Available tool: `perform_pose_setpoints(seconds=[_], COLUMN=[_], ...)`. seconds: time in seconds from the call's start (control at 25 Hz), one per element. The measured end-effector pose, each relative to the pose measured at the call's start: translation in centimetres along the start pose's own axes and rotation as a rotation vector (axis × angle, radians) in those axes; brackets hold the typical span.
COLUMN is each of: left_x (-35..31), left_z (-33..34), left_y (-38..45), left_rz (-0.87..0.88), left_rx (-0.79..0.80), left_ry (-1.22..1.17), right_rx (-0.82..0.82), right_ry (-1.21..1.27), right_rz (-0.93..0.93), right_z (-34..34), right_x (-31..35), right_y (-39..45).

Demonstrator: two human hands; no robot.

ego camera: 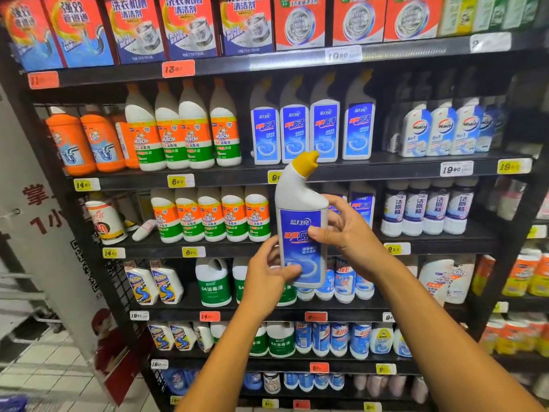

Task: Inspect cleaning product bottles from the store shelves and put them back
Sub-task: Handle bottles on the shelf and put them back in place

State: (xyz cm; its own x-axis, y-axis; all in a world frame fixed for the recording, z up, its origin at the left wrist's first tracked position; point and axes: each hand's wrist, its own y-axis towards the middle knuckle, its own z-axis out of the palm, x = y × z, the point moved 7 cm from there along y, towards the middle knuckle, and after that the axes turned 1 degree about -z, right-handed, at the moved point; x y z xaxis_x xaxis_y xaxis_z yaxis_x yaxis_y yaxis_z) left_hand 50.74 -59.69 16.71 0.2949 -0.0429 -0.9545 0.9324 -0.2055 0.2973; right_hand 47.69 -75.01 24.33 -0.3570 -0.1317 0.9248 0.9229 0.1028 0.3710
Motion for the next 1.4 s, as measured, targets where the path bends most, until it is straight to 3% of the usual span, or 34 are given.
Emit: perform_pose_setpoints(seconds=[0.28,0.48,1.0,1.24,1.4], left_x=[8.0,12.2,16.1,15.2,14.6], left_z=[-2.9,-3.2,-2.3,-1.4,-1.2], left_y=[0.1,3.7,18.2,20.0,20.6], left_rz=[-0.208,-0.327,-0.244,-0.089,0.029], left_rx=[-0.03,-0.062,-0.166,-0.281,-0.326], left_ry=[0.024,0.097,0.216,0.28,0.384], right_rx=[-0.124,-0.313,-0.409,-0.386,-0.515], right_ry=[-0.138,-0.202,-0.272,-0.679,-0.778], right_rz=[0.159,0.285,0.239,0.202,0.17], right_z=[1.5,-0.5,-6.6,-6.6,-6.3], right_x=[-8.0,-13.8,-19.7,-18.5,-18.3], right_y=[1.3,5.0,18.8,20.1,20.2])
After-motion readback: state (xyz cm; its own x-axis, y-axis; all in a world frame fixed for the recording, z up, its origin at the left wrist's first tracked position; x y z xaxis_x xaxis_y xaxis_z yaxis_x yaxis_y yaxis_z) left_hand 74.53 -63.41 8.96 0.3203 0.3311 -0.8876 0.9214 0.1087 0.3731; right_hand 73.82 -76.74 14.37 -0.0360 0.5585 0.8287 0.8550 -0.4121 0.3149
